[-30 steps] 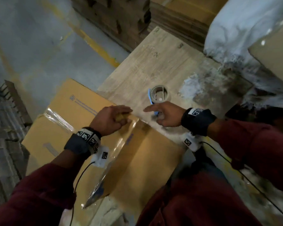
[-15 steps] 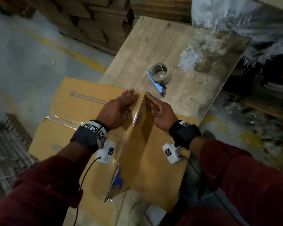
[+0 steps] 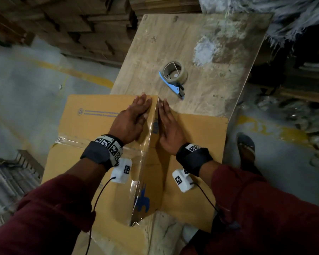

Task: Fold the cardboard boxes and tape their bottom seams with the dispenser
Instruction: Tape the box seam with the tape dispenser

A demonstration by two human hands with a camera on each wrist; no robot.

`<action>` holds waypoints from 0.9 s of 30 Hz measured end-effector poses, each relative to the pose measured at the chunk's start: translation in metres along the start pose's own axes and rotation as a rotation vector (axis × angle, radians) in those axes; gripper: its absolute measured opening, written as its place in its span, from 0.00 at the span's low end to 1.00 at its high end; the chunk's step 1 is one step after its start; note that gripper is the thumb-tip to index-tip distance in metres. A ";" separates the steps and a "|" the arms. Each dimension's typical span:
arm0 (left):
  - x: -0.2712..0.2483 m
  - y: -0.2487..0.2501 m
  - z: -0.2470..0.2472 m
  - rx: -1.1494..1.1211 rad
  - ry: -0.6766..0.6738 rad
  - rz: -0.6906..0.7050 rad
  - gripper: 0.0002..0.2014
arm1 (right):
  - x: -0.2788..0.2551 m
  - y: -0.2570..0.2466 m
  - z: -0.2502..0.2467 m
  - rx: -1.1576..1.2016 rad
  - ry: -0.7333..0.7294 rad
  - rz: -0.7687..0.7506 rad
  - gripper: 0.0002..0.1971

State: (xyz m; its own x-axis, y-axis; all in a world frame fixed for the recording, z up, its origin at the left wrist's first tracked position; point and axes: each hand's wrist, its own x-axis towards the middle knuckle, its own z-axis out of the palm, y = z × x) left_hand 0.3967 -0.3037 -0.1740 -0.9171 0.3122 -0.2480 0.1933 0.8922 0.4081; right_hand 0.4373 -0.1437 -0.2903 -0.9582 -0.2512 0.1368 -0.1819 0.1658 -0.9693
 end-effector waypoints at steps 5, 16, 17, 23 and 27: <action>-0.003 0.003 0.006 -0.069 0.026 -0.027 0.29 | 0.001 0.005 -0.030 -0.125 0.040 0.038 0.33; -0.003 0.005 0.011 -0.068 0.063 -0.039 0.29 | 0.058 0.005 -0.040 0.313 0.203 0.244 0.17; -0.004 0.004 0.011 -0.065 0.067 -0.037 0.29 | 0.059 0.011 -0.039 0.372 0.205 0.244 0.14; -0.003 0.004 0.012 -0.062 0.074 -0.037 0.28 | 0.069 0.030 -0.043 0.518 0.160 0.299 0.08; -0.003 0.002 0.012 -0.058 0.076 -0.031 0.28 | 0.068 0.033 -0.055 0.511 0.038 0.342 0.14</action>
State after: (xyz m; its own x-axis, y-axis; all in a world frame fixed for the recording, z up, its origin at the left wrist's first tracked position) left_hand 0.4039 -0.2988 -0.1835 -0.9464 0.2575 -0.1950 0.1464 0.8801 0.4517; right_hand 0.3538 -0.1034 -0.3016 -0.9525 -0.2286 -0.2013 0.2572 -0.2494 -0.9336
